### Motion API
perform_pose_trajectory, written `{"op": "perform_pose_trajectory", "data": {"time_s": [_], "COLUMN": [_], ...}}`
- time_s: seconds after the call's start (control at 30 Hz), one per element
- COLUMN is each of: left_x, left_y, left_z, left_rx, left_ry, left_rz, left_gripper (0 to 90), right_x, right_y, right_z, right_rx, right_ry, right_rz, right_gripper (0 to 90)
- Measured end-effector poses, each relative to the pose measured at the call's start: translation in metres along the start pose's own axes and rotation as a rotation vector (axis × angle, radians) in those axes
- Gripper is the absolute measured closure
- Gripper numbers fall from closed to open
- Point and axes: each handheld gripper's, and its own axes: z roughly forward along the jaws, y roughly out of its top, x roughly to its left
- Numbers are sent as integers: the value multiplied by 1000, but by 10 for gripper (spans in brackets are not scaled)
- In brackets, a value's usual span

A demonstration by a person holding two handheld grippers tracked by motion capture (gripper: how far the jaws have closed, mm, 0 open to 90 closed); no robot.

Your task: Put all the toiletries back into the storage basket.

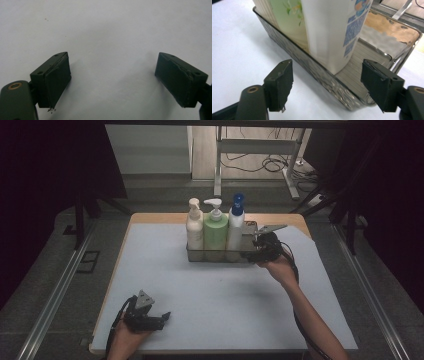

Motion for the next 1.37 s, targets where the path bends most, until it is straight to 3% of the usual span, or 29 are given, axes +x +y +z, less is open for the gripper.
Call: {"op": "perform_pose_trajectory", "data": {"time_s": [0.43,0.67,0.9,1.27,1.37], "left_x": [0,0,0,0,0], "left_y": [0,0,0,0,0], "left_z": [0,0,0,0,0], "left_rx": [0,0,-1,-1,-1], "left_ry": [0,1,1,1,-2], "left_rz": [0,0,0,0,-3], "left_gripper": [129,129,129,128,129], "right_x": [11,16,21,23,21], "right_y": [-20,-40,-61,-102,-105], "right_z": [-29,-47,-55,-56,-55], "right_rx": [-13,-8,0,12,25], "right_ry": [-4,-8,-2,29,35], "right_rz": [-48,-78,-101,-70,-80], "right_gripper": [147,105,47,0,0]}}
